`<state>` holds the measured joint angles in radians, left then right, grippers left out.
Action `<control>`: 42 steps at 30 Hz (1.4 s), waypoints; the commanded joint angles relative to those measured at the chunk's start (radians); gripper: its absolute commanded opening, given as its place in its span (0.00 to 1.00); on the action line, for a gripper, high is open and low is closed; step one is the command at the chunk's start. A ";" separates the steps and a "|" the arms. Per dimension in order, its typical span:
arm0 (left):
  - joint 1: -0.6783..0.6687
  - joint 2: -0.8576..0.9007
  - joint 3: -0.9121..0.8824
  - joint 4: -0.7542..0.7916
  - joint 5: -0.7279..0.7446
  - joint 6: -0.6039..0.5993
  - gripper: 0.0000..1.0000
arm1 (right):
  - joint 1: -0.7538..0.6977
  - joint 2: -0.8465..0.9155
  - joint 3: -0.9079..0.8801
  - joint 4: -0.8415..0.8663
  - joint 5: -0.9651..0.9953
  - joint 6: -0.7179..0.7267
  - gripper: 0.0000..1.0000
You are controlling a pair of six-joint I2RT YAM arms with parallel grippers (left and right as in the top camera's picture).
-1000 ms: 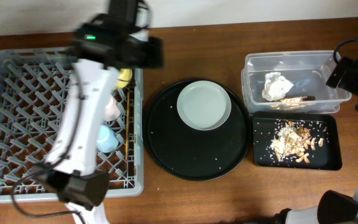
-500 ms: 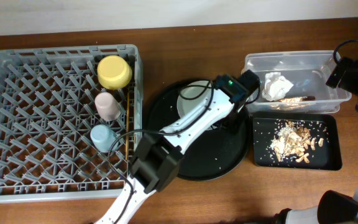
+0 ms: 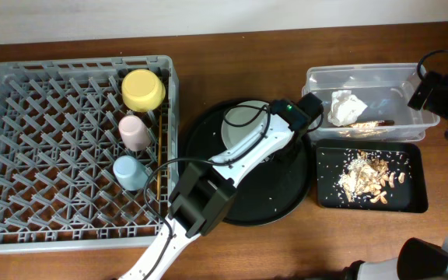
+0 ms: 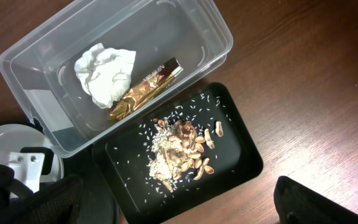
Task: Sort waste into correct bins and load items into the dishwasher rack
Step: 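Reach the left gripper to the white plate and grasp its rim, then lift the white plate and carry it into the rack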
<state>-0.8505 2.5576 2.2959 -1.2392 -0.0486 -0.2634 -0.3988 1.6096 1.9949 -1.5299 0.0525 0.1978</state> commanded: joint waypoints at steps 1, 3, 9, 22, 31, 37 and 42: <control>0.005 0.039 -0.006 -0.039 -0.005 -0.005 0.00 | -0.001 0.004 0.007 0.000 0.012 -0.006 0.99; 0.007 0.031 -0.006 -0.069 -0.011 -0.006 0.00 | -0.001 0.004 0.007 0.000 0.012 -0.006 0.99; 0.092 -0.335 -0.001 -0.097 0.003 -0.032 0.00 | -0.001 0.004 0.007 0.000 0.012 -0.006 0.99; 0.803 -0.738 -0.005 -0.347 1.044 0.457 0.00 | -0.001 0.004 0.007 0.000 0.012 -0.006 0.98; 1.033 -0.721 -0.400 -0.414 1.469 0.853 0.00 | -0.001 0.004 0.007 0.000 0.012 -0.006 0.98; 1.134 -0.720 -0.579 -0.317 1.456 0.852 0.00 | -0.001 0.004 0.007 0.000 0.012 -0.006 0.99; 1.135 -0.719 -0.603 -0.317 1.360 0.852 0.00 | -0.001 0.004 0.007 0.000 0.012 -0.006 0.99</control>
<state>0.2859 1.8427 1.7023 -1.5581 1.3289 0.5610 -0.3988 1.6096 1.9949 -1.5299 0.0525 0.1982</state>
